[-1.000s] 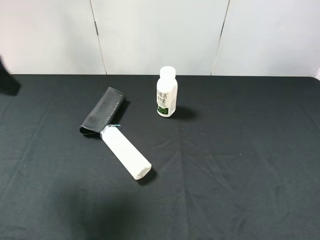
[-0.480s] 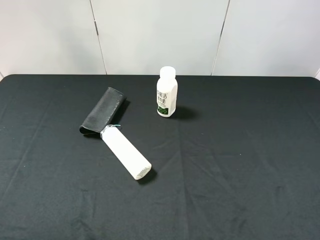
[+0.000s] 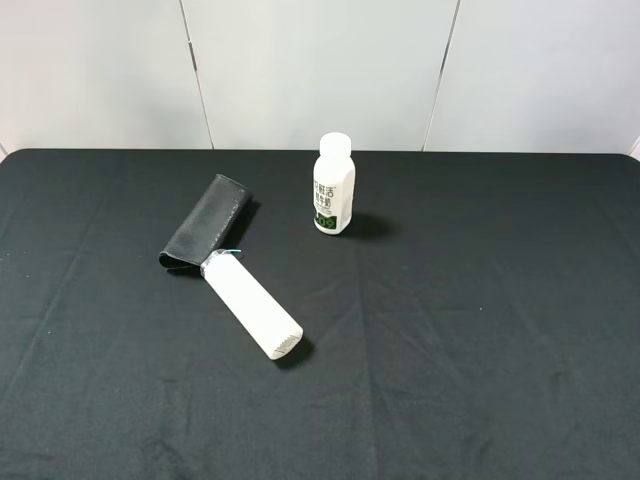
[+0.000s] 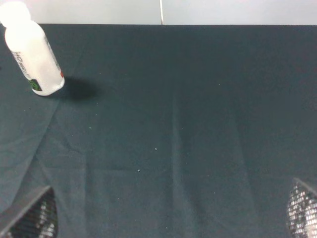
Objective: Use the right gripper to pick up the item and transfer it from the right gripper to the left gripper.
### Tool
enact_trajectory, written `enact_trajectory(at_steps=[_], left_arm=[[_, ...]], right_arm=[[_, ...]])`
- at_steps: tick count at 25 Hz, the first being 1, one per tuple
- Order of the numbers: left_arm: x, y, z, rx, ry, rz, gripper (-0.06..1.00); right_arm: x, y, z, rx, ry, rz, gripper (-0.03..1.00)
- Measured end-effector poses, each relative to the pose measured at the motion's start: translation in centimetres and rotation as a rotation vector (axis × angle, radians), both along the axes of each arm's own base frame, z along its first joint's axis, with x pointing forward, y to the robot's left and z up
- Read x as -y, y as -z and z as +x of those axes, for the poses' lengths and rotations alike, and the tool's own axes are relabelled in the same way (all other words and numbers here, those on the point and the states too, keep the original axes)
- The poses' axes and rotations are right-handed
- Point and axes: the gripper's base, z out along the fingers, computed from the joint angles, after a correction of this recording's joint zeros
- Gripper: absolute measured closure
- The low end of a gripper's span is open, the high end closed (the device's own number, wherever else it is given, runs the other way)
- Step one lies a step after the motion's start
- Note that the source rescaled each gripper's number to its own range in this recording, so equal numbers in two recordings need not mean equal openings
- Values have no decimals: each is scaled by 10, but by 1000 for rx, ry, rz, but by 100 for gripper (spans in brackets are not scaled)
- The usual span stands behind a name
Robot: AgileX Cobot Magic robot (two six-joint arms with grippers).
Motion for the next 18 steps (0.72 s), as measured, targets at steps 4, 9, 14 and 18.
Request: enact_trajectory(at_steps=[4,9,14,18], left_arm=[[0,21,-3,36,22,-3,-6],[2,28,0,89,32,-20,-6],[2,27,0,98,33,-23,-5],[2,27,0,100,34,-23,-5]], right_arm=[[0,0,0,-1,0,0,-3],[0,0,0,-1,0,0,-3],[0,0,0,-1,0,0,-3],[0,0,0,-1,4,1,-3]])
